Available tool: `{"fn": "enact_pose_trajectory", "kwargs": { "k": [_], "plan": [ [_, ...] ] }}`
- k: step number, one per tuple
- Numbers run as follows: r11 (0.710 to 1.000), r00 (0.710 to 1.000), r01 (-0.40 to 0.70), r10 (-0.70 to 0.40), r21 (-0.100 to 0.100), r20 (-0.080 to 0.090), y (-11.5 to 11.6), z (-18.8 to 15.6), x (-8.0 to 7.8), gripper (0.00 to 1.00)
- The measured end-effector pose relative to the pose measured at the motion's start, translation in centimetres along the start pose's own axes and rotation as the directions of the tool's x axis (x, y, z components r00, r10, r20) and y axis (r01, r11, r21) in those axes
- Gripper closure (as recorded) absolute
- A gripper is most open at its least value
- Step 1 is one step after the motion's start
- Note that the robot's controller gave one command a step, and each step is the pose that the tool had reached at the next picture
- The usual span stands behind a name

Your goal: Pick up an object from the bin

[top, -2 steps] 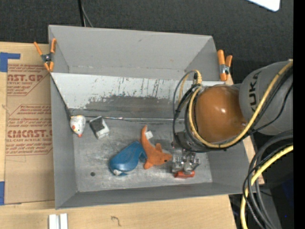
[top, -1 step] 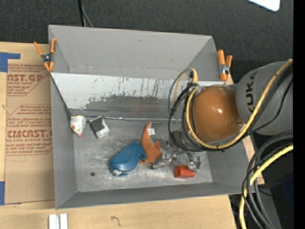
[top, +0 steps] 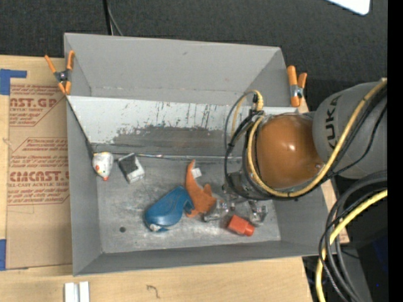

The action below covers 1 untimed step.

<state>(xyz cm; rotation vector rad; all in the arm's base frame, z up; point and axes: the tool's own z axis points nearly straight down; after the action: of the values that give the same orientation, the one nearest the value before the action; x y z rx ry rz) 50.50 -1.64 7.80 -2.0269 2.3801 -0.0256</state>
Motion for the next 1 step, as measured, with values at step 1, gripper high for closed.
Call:
{"fn": "enact_pose_trajectory", "kwargs": {
  "k": [1],
  "plan": [
    [0.892, 0.892, 0.452, -0.452, -0.018, 0.012, 0.67, 0.69, 3.43, 1.0]
  ]
}}
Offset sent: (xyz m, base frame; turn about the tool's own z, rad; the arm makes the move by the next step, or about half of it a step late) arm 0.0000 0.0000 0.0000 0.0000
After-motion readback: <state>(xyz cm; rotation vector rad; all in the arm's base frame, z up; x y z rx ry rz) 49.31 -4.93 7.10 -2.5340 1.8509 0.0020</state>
